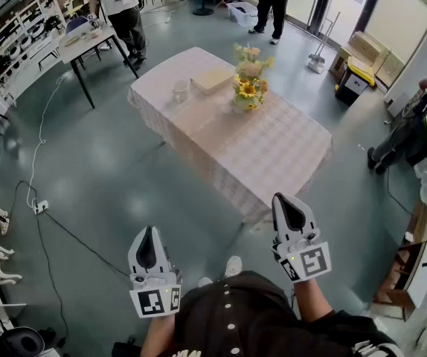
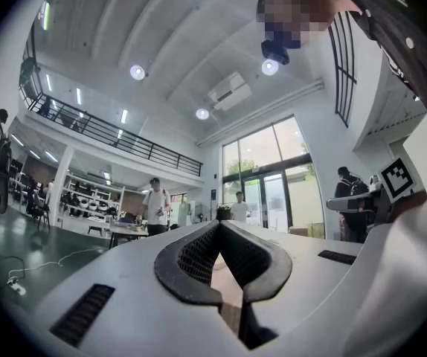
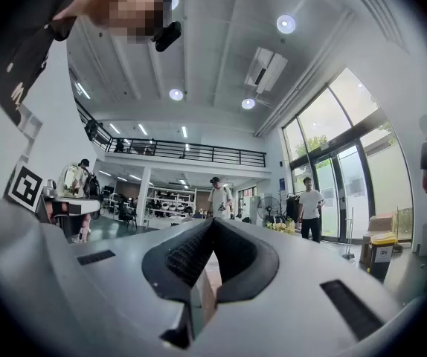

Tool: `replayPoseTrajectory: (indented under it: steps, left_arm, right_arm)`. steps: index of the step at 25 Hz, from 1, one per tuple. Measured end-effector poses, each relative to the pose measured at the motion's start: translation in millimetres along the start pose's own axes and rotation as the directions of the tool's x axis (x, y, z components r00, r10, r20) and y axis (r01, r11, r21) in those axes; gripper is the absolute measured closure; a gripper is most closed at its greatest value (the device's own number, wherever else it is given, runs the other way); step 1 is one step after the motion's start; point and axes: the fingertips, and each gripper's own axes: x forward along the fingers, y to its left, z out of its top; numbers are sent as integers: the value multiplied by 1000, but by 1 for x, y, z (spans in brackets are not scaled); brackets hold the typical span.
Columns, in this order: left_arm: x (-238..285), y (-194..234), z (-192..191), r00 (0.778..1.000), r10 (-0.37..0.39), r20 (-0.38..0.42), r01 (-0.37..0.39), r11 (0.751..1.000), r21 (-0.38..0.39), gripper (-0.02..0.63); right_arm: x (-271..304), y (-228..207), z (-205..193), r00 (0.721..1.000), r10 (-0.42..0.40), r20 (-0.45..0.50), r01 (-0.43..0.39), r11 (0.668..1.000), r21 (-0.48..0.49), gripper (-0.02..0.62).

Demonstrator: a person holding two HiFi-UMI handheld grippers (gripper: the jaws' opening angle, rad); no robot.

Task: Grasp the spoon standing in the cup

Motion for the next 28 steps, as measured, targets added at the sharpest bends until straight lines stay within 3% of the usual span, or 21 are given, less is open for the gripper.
replayPoseTrajectory:
  steps: [20,28]
  left_arm:
    - [4,-3,-1,1000,-6,-9,6,1000,-8,589]
    - [2,-4,-1,1000,-2,-10,2,1000,6,589]
  right_arm:
    - [2,-3,1,999,-2,32,0,998,59,611]
    - [2,2,-4,1000,17,11,-17,998,59,544]
